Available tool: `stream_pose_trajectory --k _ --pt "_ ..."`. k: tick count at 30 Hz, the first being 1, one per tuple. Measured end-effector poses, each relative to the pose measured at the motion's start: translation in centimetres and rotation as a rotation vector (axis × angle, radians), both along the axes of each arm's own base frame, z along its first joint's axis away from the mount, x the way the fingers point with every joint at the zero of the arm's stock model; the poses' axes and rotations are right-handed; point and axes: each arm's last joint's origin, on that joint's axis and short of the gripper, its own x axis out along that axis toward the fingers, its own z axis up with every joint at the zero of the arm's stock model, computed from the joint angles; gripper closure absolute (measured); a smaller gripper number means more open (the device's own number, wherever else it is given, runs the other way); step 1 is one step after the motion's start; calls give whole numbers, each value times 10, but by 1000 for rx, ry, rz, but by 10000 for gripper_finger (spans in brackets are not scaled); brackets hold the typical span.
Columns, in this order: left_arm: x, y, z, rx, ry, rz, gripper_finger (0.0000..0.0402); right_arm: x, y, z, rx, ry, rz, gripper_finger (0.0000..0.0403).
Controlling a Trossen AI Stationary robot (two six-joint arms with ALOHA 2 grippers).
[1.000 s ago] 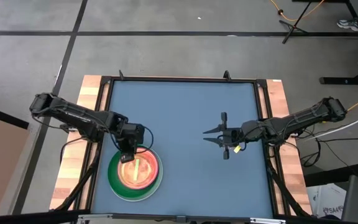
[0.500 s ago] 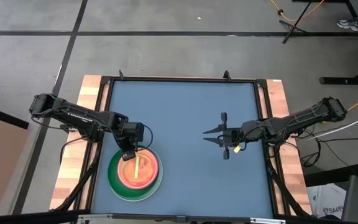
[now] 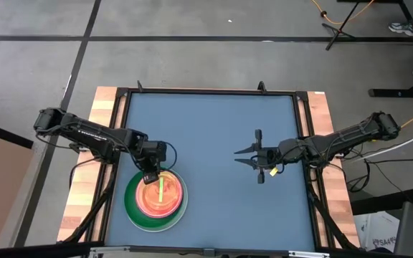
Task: Stack plastic plates
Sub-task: Stack the green plate on top of the pink plate, then return to Home Position
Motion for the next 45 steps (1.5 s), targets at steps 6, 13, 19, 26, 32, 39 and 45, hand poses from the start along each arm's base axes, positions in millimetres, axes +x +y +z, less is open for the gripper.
stream_pose_trajectory --k 6,13,19,26,32,39,45 --pt "0 -1 0 -45 6 -10 342 0 0 0 0 0 0 307" --pt "0 -2 1 -62 16 9 298 0 0 0 0 0 0 307" --pt "-1 -2 1 -94 27 1 280 0 0 0 -1 0 0 307" --pt "-2 -4 1 -150 38 -16 282 0 0 0 -1 1 0 307" --pt "-2 -4 1 -161 41 -15 282 0 0 0 -1 1 0 307" --pt "1 -9 5 -276 -2 -79 282 0 0 0 -1 1 3 307" --pt "18 -9 12 -243 -206 -85 282 0 0 0 -1 1 3 307"
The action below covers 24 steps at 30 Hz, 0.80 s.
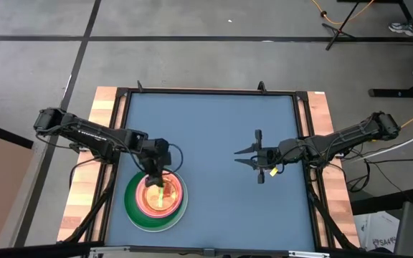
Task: Stack plastic plates
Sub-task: Return to Home Position
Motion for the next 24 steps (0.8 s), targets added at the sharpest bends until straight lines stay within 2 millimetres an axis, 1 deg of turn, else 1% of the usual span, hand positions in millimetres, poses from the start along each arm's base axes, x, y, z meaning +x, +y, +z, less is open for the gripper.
stream_pose_trajectory --k 4,7,14,19,22,24 --pt "13 0 8 34 -170 36 282 0 0 0 0 0 0 307" --pt "20 2 13 103 -262 100 282 0 0 0 0 0 0 307" --pt "26 10 16 333 -347 283 283 0 0 0 -1 -1 -5 307" --pt "31 11 21 446 -465 238 283 0 -1 0 -4 -3 -18 307" --pt "36 11 29 498 -584 219 285 0 0 0 -4 -4 -19 307" --pt "39 12 36 541 -676 210 294 0 0 0 -4 -4 -19 307"
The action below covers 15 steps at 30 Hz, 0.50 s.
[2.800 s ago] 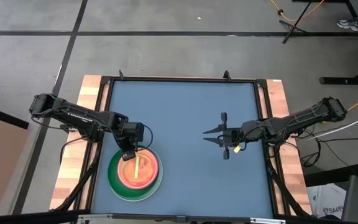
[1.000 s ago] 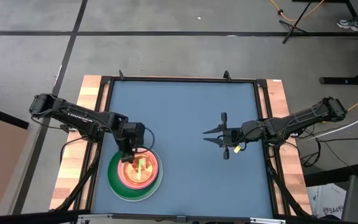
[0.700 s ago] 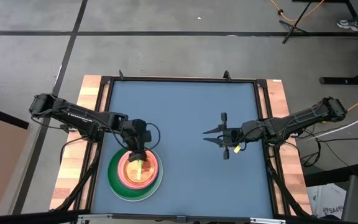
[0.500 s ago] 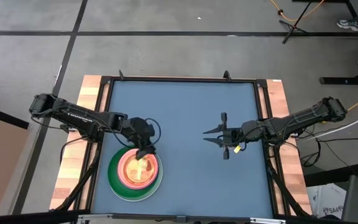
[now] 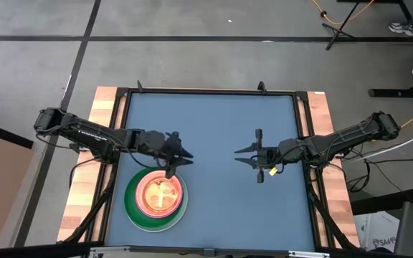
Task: Stack plastic plates
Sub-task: Return to Home Position
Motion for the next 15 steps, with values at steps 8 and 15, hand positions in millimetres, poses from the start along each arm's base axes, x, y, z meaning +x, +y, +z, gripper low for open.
stream_pose_trajectory --k 8,15 --pt "9 0 26 150 -299 -31 366 0 -2 0 -17 -6 -73 328" --pt "10 0 36 181 -398 -31 398 0 -4 0 -30 -10 -118 397"
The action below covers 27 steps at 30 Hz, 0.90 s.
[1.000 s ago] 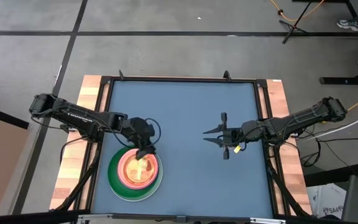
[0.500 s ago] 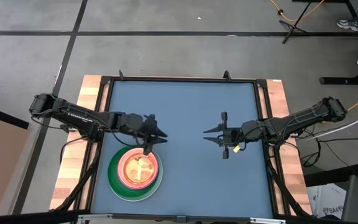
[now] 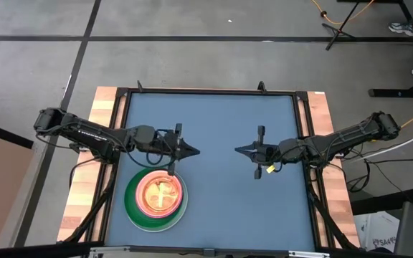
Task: Stack plastic plates
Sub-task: Return to Home Position
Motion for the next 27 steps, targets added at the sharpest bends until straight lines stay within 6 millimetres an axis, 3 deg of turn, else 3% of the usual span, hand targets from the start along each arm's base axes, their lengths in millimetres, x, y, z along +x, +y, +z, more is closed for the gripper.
stream_pose_trajectory --k 7,12,19,27 --pt "-4 2 4 0 -6 5 400 -1 0 1 -18 -1 6 393" --pt "-19 5 19 -3 -38 11 401 -9 -2 10 -5 -41 23 400" --pt "-64 17 39 13 7 98 401 -35 -9 30 -37 -95 74 402" --pt "-116 25 51 65 24 158 401 -68 -19 37 -86 -66 85 402"
